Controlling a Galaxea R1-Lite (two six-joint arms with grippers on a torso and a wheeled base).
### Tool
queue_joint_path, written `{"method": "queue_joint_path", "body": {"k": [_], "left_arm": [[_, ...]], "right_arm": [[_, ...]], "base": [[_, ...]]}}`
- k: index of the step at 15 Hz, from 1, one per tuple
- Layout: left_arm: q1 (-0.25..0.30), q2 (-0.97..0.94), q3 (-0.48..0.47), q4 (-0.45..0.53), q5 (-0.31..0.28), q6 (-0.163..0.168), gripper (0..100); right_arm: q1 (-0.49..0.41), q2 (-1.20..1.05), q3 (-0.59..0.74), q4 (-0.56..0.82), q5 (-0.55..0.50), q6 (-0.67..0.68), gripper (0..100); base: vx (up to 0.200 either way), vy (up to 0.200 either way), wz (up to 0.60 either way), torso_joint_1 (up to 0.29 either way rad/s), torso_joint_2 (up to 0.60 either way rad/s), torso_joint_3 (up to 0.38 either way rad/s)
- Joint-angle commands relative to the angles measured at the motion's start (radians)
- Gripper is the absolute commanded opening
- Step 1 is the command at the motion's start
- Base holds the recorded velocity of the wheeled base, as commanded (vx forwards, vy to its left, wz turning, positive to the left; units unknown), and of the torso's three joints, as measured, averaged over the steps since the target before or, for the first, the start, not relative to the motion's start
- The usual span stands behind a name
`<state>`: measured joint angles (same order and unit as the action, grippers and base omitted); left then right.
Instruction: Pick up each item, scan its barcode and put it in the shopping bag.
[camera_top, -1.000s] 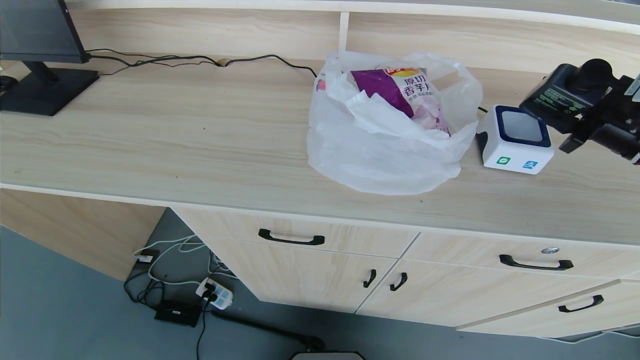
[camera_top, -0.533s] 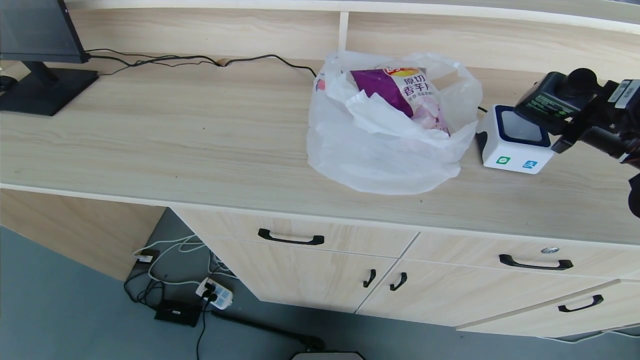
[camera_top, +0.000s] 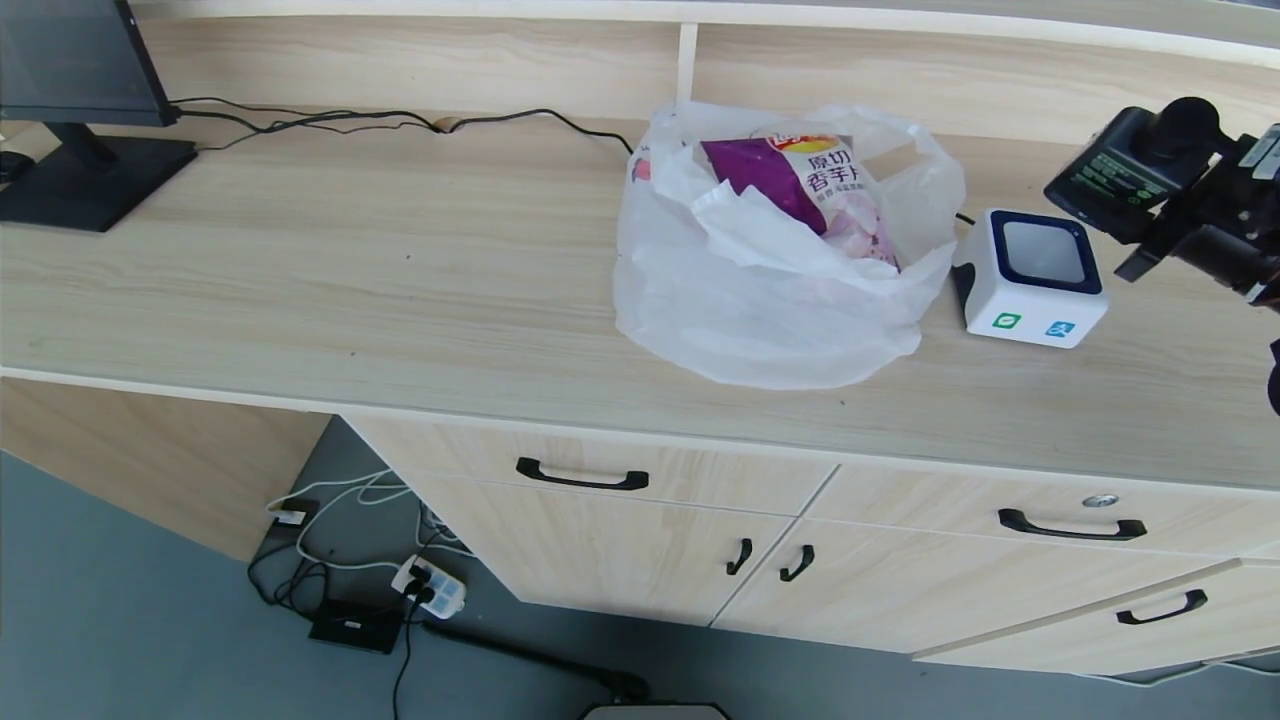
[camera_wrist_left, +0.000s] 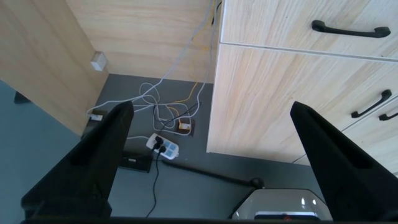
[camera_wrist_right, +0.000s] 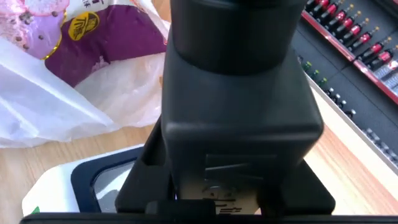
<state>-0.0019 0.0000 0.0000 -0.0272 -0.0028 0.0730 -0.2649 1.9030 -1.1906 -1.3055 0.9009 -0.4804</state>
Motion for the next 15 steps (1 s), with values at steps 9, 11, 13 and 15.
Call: {"method": "queue_joint_path", "body": {"k": [9, 11, 13, 15], "left_arm": [[0.000, 0.002, 0.000, 0.001, 0.000, 0.001, 100], [0.000, 0.002, 0.000, 0.001, 0.000, 0.002, 100], [0.000, 0.002, 0.000, 0.001, 0.000, 0.001, 100], [0.000, 0.002, 0.000, 0.001, 0.000, 0.001, 100]], "right_arm": [[0.127, -0.354, 0.448, 0.005, -0.517, 0.375, 0], [0.125, -0.364, 0.448, 0.005, -0.517, 0.381, 0], [0.119, -0.371, 0.444, 0.003, -0.520, 0.396, 0], [0.119, -0.371, 0.407, 0.005, -0.582, 0.411, 0]], "base": [[0.000, 0.000, 0.27, -0.001, 0.00, 0.000], [0.000, 0.000, 0.60, 0.012, 0.00, 0.005], [0.000, 0.000, 0.60, 0.010, 0.00, 0.002], [0.000, 0.000, 0.30, -0.004, 0.00, 0.009]]}}
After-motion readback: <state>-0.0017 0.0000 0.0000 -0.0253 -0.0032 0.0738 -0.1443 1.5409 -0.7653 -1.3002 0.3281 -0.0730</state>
